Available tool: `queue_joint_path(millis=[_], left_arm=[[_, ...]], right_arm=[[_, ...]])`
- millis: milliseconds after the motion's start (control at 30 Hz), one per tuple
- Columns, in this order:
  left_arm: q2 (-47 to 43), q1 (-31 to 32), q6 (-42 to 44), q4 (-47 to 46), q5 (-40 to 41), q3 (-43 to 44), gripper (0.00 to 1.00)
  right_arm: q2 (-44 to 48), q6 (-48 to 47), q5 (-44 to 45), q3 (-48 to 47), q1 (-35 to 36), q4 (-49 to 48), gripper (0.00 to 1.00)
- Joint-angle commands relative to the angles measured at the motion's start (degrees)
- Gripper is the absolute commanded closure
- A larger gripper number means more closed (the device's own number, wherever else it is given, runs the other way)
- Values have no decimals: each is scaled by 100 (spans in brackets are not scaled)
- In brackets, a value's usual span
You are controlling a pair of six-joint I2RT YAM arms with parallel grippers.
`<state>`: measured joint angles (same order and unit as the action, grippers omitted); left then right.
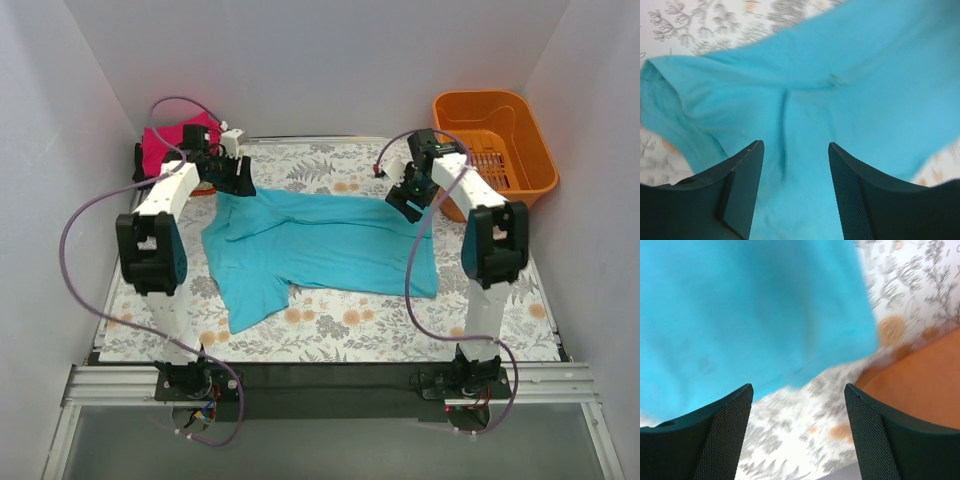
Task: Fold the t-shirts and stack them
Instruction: Fold the tshirt
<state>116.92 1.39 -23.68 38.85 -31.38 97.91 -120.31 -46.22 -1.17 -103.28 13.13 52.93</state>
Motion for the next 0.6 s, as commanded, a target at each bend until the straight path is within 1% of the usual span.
queue_joint_path(millis=[0, 33, 67, 100, 133, 167, 233, 267, 300, 333, 400, 467, 567], left_arm=[[-2185, 46, 1493, 851, -756, -919, 49], [-2478, 46, 1707, 887, -704, -1245, 49], [-2751, 46, 1900, 1053, -608, -1900, 49], [-3041, 54, 2137, 1202, -580, -2168, 49], [-3470, 63, 2662, 1360, -537, -2493, 49], [-3692, 72, 2841, 1658, -501, -2992, 50], [-4079, 107, 3367, 1906, -484, -3522, 51], [-4473, 133, 3518, 2055, -440, -4029, 51], [-4642, 255, 3633, 2109, -370, -4269, 51], [-4844, 361, 3747, 2135, -247, -4506, 51], [-5345, 711, 3959, 2092, 120, -5199, 52], [-5757, 871, 4151, 2048, 307, -5588, 52], [-6022, 1065, 4327, 2004, 658, -6090, 52]], right_arm=[[1684, -291, -761, 1158, 269, 280, 33], [2174, -352, -805, 1492, 313, 306, 33], [2396, -370, -806, 2113, 366, 297, 35], [2598, -397, -797, 2389, 471, 297, 36], [2914, -406, -762, 2653, 524, 297, 37], [3047, -397, -692, 3178, 568, 271, 41], [3355, -353, -683, 3637, 621, 175, 46], [3452, -327, -648, 3866, 656, 78, 47], [3540, -335, -596, 4347, 682, -44, 48], [3698, -327, -386, 4569, 709, -350, 48], [3787, -335, -218, 5000, 788, -607, 48], [3805, -335, -156, 5107, 806, -792, 48], [3752, -318, -121, 5204, 858, -880, 48]])
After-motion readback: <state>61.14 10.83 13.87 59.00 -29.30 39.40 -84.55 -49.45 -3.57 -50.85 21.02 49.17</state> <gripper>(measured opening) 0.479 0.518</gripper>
